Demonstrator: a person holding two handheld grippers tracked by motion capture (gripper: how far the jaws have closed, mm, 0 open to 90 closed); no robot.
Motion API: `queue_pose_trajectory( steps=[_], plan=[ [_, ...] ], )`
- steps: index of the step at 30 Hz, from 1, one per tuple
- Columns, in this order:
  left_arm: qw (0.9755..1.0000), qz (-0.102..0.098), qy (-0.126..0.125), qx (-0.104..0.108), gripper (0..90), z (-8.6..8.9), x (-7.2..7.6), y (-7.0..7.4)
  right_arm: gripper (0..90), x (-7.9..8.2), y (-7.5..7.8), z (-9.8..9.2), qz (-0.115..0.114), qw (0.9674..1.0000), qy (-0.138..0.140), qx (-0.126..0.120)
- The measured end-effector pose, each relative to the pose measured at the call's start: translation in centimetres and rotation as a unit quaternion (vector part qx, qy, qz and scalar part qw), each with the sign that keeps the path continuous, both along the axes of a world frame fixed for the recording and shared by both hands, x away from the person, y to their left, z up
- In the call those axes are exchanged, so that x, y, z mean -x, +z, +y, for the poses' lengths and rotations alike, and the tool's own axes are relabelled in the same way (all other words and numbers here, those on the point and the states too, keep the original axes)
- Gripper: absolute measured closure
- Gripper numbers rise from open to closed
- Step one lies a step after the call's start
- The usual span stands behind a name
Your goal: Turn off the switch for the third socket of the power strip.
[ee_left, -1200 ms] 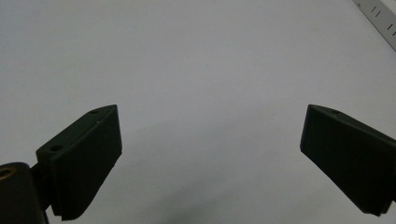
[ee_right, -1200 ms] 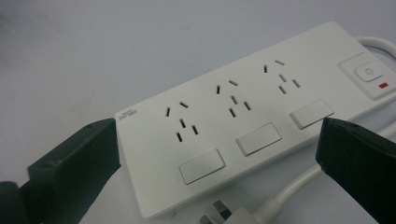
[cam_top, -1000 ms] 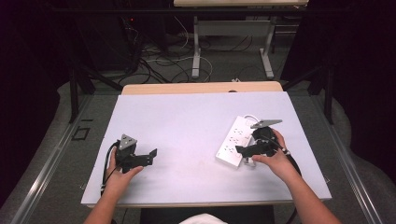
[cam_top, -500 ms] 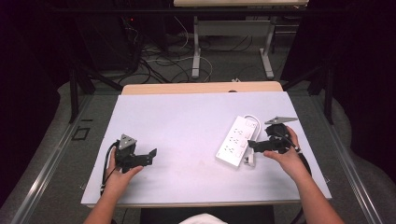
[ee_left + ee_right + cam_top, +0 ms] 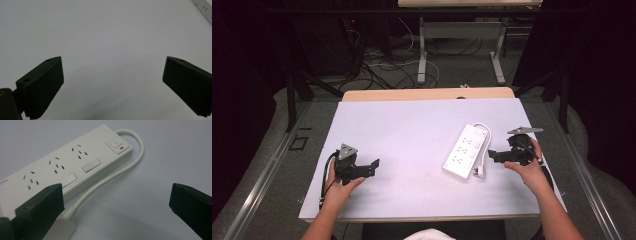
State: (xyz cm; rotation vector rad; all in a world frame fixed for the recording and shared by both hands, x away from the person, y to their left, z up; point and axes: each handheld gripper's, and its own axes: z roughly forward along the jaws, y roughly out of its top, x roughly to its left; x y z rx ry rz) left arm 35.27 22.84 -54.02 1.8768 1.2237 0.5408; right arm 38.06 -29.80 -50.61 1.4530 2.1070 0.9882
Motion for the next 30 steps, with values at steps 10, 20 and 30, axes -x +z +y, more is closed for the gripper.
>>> queue_pose_trajectory(
  steps=[10,20,30],
  plan=[
    [1.0000,-0.004,0.001,0.000,0.6,0.0,0.0,-0.1,0.0,-0.1,-0.7,-1.0,-0.008,0.9999,-0.015,-0.001],
    [1.0000,-0.001,0.000,-0.004,0.4,0.1,-0.1,-0.1,0.0,-0.1,-1.8,-1.9,-0.017,0.9994,-0.031,-0.001],
    [1.0000,0.001,0.000,-0.003,0.4,0.3,-0.1,-0.1,0.0,-0.2,-2.7,-2.7,-0.018,0.9988,-0.046,-0.005]
  ],
)
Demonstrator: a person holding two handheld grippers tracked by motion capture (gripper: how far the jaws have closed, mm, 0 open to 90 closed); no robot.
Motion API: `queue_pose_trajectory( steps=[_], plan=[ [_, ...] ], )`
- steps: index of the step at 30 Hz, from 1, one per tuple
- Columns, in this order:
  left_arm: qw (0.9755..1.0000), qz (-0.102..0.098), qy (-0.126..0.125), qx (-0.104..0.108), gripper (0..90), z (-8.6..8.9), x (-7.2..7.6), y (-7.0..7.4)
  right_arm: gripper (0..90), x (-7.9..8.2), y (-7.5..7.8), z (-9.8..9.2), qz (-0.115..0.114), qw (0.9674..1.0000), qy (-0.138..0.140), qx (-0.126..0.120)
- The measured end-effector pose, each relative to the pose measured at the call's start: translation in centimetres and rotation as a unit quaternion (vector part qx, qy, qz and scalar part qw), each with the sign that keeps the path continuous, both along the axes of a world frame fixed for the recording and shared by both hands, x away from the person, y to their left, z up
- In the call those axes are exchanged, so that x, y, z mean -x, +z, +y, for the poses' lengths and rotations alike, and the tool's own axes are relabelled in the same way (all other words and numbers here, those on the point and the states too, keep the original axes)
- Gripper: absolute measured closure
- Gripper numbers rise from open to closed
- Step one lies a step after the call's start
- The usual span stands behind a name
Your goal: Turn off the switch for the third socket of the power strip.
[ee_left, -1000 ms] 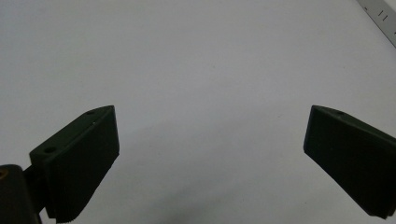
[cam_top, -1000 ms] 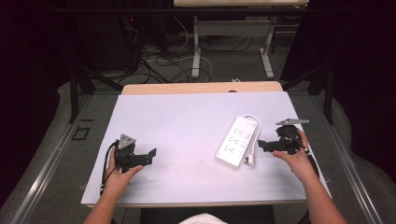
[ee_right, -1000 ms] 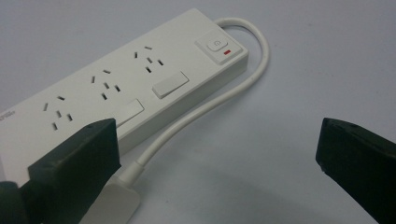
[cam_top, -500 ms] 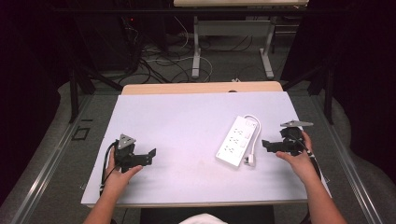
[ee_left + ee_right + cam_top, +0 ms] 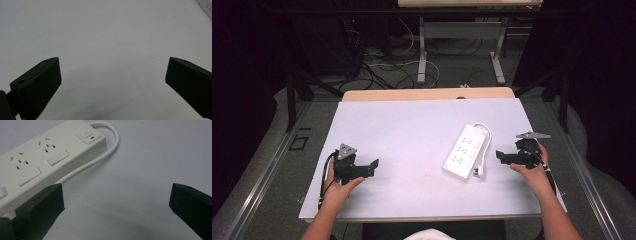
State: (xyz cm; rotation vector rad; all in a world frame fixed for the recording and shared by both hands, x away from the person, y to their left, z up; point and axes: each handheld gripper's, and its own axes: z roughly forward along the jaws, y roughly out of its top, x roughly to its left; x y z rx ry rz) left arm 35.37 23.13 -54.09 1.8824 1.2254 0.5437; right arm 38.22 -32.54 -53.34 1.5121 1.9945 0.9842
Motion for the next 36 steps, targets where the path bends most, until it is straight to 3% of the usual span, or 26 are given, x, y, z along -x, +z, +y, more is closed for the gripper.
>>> queue_pose_trajectory(
  steps=[17,36],
  plan=[
    [1.0000,-0.004,0.000,-0.001,0.4,0.1,-0.1,0.0,0.0,0.0,-1.5,-0.5,-0.001,0.9999,-0.013,0.000],
    [1.0000,-0.006,0.004,-0.001,0.4,0.2,-0.1,0.0,0.0,0.1,-1.9,-0.4,0.004,0.9999,-0.016,-0.001]
  ],
)
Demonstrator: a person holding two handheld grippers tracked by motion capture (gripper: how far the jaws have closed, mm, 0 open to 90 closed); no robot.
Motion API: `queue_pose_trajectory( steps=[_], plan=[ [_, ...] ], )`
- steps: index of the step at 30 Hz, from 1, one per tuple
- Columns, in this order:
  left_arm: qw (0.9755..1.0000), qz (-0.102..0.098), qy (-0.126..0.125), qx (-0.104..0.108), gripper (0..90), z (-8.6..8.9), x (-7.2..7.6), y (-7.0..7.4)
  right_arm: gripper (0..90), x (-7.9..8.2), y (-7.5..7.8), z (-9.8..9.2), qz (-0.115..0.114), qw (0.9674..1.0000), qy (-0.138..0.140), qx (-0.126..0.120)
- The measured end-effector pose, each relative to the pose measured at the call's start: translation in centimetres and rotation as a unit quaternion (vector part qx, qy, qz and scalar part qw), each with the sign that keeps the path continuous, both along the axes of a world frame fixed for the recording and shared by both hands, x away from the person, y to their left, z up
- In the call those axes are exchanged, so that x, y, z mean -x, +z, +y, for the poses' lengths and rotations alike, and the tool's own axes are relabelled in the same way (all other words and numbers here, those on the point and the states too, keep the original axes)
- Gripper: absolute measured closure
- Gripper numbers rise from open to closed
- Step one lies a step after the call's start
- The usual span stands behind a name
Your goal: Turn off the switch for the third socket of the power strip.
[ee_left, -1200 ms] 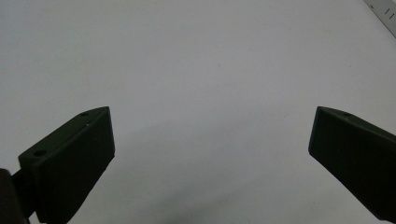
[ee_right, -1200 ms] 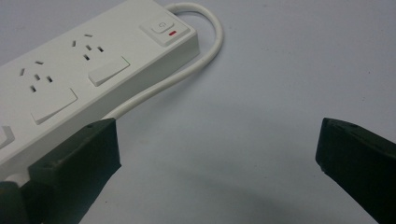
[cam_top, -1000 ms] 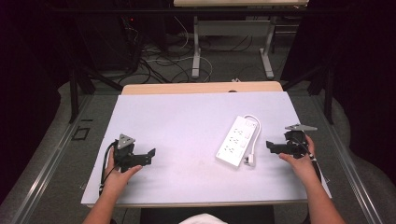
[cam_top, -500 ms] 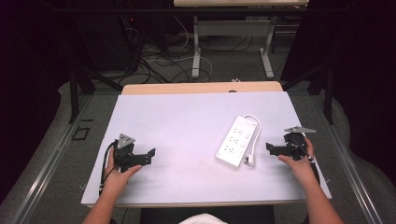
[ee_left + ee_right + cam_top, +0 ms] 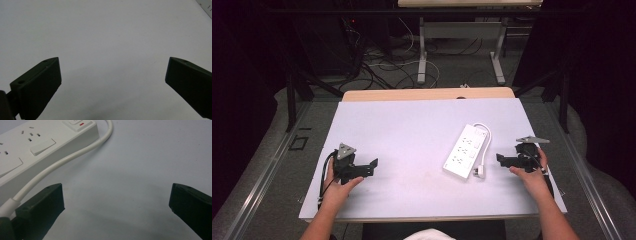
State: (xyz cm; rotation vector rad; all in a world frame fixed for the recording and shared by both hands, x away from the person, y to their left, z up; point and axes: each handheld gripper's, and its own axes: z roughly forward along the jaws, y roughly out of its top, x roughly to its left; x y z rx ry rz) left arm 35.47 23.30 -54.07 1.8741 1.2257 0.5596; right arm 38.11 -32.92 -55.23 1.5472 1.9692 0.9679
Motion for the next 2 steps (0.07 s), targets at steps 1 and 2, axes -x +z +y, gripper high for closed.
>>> queue_pose_trajectory(
  steps=[1,2],
  plan=[
    [1.0000,0.001,0.000,0.000,0.4,0.00,0.01,0.00,0.0,0.01,0.03,0.03,0.000,1.0000,-0.002,-0.001],
    [1.0000,0.001,0.000,0.000,0.4,0.00,0.00,0.00,0.0,0.04,0.07,0.03,0.000,1.0000,-0.002,-0.001]
  ],
)
